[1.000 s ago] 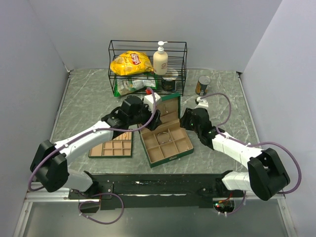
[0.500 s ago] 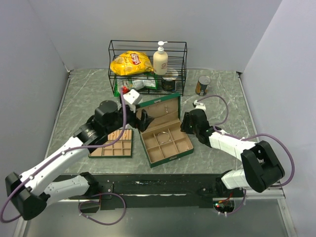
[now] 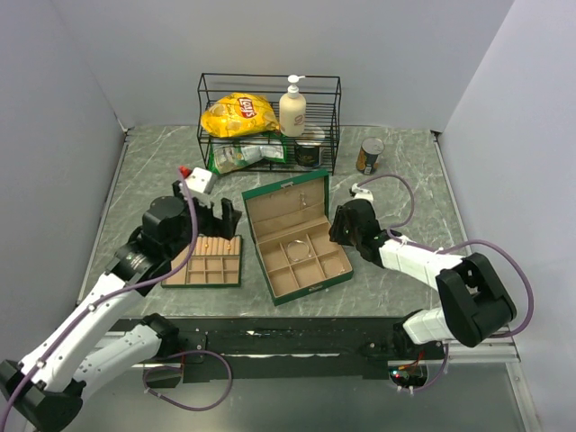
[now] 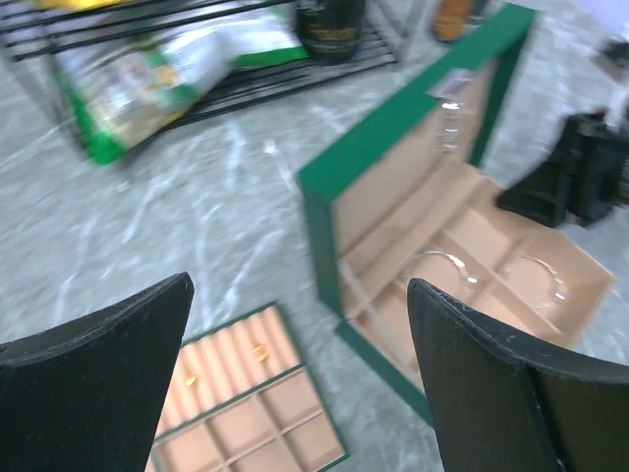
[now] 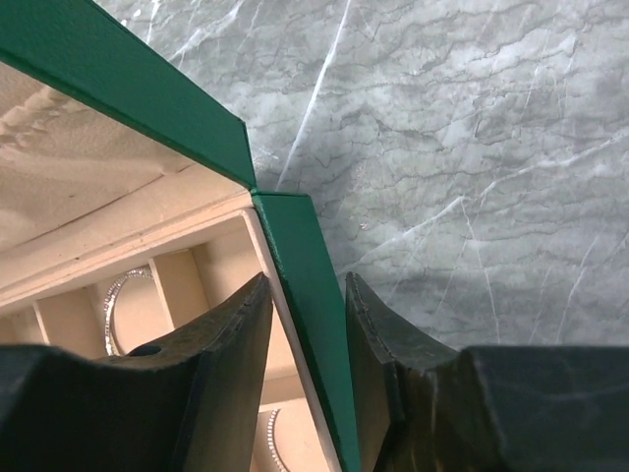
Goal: Organize the mixed jewelry
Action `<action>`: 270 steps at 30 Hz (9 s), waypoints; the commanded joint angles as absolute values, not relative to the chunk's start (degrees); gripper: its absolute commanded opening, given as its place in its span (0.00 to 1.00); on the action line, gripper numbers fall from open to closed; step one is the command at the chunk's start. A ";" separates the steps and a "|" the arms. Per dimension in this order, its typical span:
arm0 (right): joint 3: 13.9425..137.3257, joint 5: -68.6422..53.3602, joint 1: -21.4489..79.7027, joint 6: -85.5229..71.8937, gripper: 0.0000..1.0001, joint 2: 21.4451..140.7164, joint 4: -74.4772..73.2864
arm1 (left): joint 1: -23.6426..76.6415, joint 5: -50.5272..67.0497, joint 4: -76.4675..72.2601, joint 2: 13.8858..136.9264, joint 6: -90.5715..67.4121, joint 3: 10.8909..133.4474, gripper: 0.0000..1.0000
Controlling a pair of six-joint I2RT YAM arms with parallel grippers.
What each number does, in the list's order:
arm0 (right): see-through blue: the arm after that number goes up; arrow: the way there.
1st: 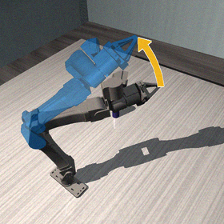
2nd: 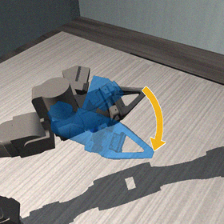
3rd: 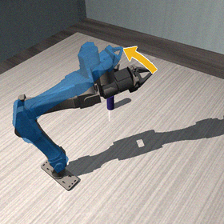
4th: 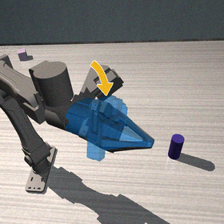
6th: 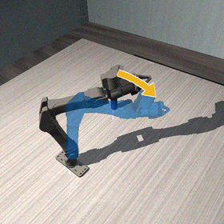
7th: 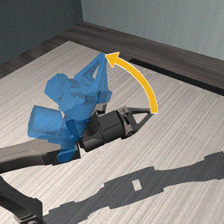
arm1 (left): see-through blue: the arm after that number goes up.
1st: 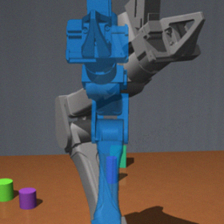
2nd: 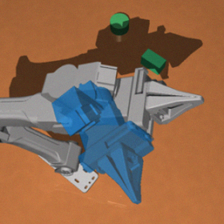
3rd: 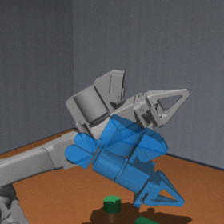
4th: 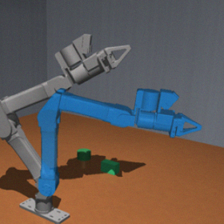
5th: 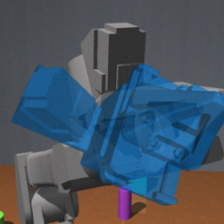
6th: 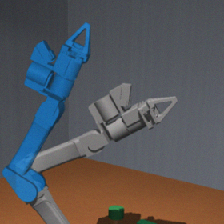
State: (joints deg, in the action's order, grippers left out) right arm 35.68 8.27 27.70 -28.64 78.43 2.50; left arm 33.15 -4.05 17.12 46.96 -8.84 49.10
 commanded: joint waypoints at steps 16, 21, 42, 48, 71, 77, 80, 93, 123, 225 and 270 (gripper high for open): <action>40.25 11.25 23.91 -29.09 0.18 81.12 -4.13 | 19.43 -25.74 21.45 42.28 -19.95 44.57 0.96; 41.66 11.25 23.29 -28.48 0.17 81.56 -5.01 | 15.92 -26.89 21.09 41.84 -20.92 42.98 0.96; 50.54 8.00 20.92 -25.32 0.24 87.45 -6.33 | -4.74 -5.89 19.34 50.98 -20.39 44.56 0.96; 48.61 6.50 20.83 -25.75 0.37 82.10 -6.59 | -5.01 -6.77 19.69 51.33 -20.65 44.47 0.96; 51.68 17.84 39.28 -30.58 0.50 59.86 -22.93 | -5.10 -7.56 20.48 52.39 -21.89 45.35 0.96; 52.46 10.90 41.74 -30.50 0.73 56.25 -20.21 | -5.01 -6.77 20.30 51.33 -21.88 44.91 0.96; 55.09 10.02 42.71 -29.53 0.93 57.91 -22.50 | -5.10 -6.50 20.30 51.15 -21.80 44.91 0.96; 51.70 5.97 42.89 -36.29 1.00 60.21 -10.39 | -5.01 -6.68 20.39 49.48 -21.53 44.74 0.96; 70.65 22.58 56.33 -35.17 1.00 83.83 -25.74 | -5.18 -7.29 20.30 48.78 -21.45 44.47 0.96; 100.81 15.65 62.75 -50.28 0.32 129.02 -40.69 | -5.10 -6.68 20.57 49.39 -21.09 44.47 0.96; 101.42 18.28 61.43 -45.53 0.22 130.43 -40.34 | -5.10 -6.33 20.57 49.48 -21.01 44.56 0.96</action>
